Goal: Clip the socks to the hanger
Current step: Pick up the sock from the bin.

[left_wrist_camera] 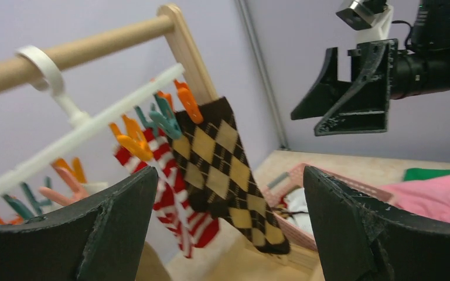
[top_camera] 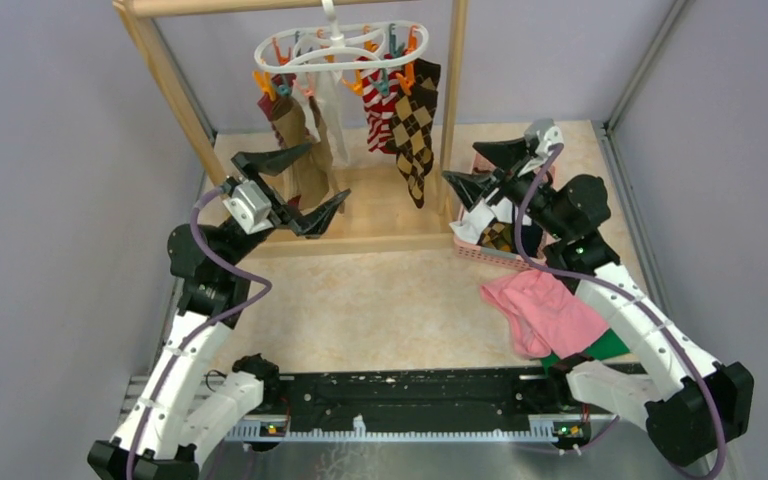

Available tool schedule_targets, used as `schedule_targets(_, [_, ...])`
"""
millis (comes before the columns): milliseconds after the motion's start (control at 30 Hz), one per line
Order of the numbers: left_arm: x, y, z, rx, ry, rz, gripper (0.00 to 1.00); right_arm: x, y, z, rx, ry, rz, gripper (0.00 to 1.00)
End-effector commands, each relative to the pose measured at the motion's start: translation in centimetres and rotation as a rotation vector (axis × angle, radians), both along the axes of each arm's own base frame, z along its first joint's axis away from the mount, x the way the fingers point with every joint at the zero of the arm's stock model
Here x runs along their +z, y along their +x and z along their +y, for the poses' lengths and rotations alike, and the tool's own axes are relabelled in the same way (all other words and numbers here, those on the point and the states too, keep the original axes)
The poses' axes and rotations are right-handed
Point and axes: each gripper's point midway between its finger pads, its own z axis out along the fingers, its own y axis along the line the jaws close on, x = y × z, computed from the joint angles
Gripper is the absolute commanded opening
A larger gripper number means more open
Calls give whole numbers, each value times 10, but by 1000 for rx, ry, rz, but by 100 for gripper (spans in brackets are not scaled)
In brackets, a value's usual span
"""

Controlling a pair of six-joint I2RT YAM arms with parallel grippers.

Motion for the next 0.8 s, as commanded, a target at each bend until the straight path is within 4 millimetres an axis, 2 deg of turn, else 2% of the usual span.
schedule_targets(0, [-17, -28, -11, -167, -68, 123, 99, 13, -16, -7, 8, 27, -92, 89])
schedule_targets(200, [-73, -31, -19, -252, -112, 292, 99, -18, -23, -2, 56, 15, -35, 89])
schedule_targets(300, [-108, -29, -21, -278, -138, 393, 99, -36, -23, 0, 67, 8, 21, 89])
schedule_targets(467, [-153, -28, -22, -295, -189, 540, 99, -67, -20, -7, 22, 10, 91, 90])
schedule_targets(600, [-181, -27, -21, -294, -238, 627, 99, -98, -5, -26, -125, 4, 186, 92])
schedule_targets(767, [-213, -25, -17, -286, -324, 727, 99, -141, 25, -68, -405, 41, 368, 94])
